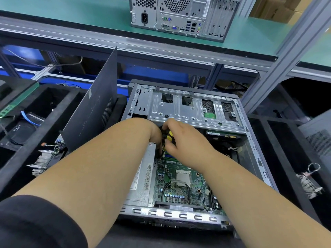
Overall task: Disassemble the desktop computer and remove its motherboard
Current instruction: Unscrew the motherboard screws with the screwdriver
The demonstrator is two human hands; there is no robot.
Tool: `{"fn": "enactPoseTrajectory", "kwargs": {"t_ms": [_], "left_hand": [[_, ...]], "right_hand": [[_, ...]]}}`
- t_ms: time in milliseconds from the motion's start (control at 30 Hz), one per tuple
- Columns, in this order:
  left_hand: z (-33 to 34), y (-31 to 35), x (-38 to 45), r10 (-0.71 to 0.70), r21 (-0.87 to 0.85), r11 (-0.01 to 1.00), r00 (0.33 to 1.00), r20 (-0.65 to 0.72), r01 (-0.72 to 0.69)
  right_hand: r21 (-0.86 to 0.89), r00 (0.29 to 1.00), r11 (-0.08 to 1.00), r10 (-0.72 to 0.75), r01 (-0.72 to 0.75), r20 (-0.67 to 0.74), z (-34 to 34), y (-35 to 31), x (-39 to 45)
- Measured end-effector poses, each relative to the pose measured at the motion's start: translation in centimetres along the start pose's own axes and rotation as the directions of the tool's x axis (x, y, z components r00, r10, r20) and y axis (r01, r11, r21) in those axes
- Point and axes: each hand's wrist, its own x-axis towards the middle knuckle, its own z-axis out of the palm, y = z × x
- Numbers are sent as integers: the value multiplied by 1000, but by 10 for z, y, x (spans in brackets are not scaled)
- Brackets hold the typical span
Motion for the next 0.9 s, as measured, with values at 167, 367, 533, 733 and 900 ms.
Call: {"fn": "enactPoseTrajectory", "kwargs": {"t_ms": [167, 367, 533, 733, 900], "left_hand": [[-1, 0, 0, 24, 56, 998, 1000, -4, -23], [-1, 2, -3, 47, 35, 998, 999, 15, -48], [0, 0, 2, 20, 79, 997, 1000, -13, -19], [0, -2, 5, 23, 55, 998, 999, -35, -21], [1, -1, 2, 40, 28, 999, 999, 6, -41]], "right_hand": [[-139, 999, 990, 23, -26, -24, 0, 2, 0], [-61, 1000, 998, 12, -13, -21, 0, 1, 0], [-66, 1000, 998, 3, -3, -12, 0, 0, -1], [-97, 1000, 995, -19, 18, -14, 2, 1, 1], [-102, 999, 994, 23, -27, -37, 3, 0, 0]]}}
